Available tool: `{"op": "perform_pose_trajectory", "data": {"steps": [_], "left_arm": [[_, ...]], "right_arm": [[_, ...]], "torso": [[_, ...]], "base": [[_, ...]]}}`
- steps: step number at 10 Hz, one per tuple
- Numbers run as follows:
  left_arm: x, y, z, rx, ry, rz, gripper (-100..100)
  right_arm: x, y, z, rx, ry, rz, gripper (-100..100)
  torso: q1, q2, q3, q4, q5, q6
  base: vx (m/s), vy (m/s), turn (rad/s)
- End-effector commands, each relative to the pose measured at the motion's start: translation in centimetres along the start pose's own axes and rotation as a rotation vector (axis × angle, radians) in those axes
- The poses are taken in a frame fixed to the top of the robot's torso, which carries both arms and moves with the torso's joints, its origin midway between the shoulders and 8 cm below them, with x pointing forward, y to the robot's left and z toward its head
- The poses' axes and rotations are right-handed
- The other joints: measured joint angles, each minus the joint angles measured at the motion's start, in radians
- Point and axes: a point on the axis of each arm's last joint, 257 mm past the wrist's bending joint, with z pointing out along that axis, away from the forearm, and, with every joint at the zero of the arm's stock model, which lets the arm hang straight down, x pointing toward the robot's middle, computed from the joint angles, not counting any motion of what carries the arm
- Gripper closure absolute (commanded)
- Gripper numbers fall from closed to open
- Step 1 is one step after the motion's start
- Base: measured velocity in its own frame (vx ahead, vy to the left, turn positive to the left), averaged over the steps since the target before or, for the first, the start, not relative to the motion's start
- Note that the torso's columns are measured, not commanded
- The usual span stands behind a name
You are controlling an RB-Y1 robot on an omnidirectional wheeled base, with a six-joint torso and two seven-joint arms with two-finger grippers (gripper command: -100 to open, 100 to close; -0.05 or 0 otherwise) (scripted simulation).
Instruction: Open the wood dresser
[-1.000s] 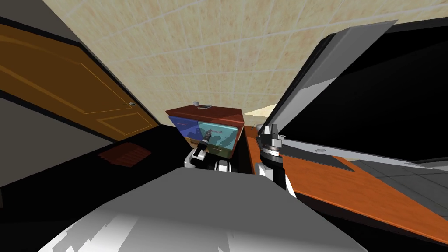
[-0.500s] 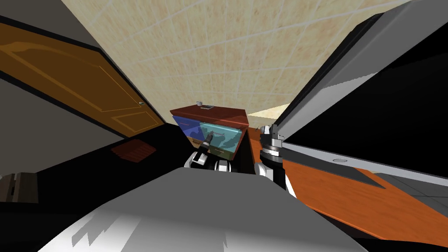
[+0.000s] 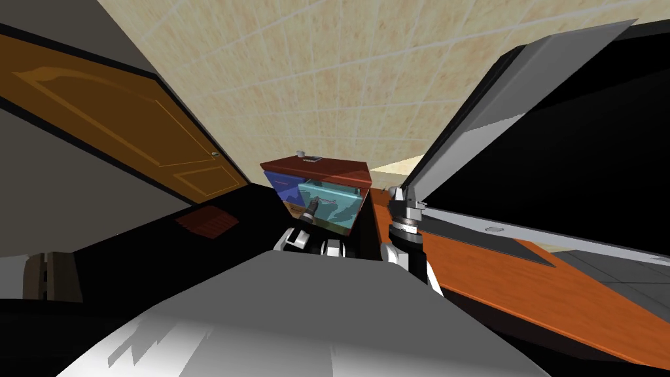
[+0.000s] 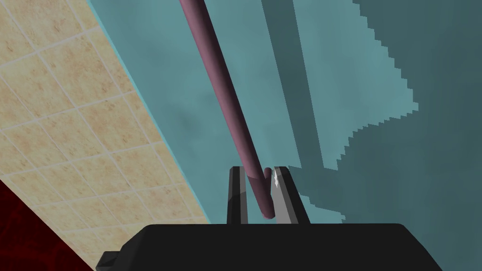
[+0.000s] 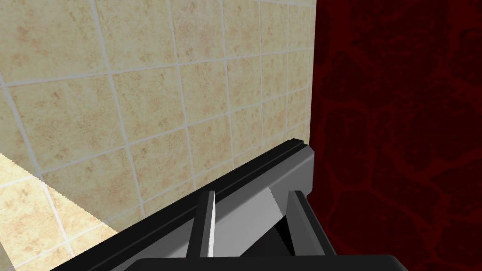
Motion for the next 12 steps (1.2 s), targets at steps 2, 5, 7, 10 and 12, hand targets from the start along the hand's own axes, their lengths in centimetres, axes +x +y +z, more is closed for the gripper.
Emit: {"op": "perform_pose_trajectory", "data": {"steps": [2,5,7,10,12], "left_arm": [[-0.1,-1.1,-0.5,0.02,0.002,0.002,100],[0.0,-1.2,-1.1,-0.01,0.009,-0.001,-100],[-0.3,-2.4,-1.2,-0.007,0.007,-0.001,-100],[-0.7,-4.1,-1.5,-0.007,0.004,-0.002,-100],[-1.0,-5.3,-1.7,-0.008,0.003,-0.003,-100]], "right_arm": [[0.0,0.0,0.0,0.0,0.0,0.0,0],[0.0,0.0,0.0,0.0,0.0,0.0,0],[0.0,0.0,0.0,0.0,0.0,0.0,0],[0.0,0.0,0.0,0.0,0.0,0.0,0],[0.0,0.0,0.0,0.0,0.0,0.0,0]], "torso": [[0.001,0.003,0.002,0.001,0.0,0.0],[0.0,-0.002,0.0,0.002,-0.001,0.0],[0.001,-0.009,-0.005,-0.004,0.001,0.0],[0.002,-0.003,-0.001,-0.003,0.002,0.001],[0.002,-0.001,0.0,-0.002,0.001,0.0]], "base": [[-0.188,0.058,0.015],[-0.116,0.026,0.0],[0.023,0.009,-0.009],[0.029,0.002,-0.009],[0.016,0.003,-0.013]]}}
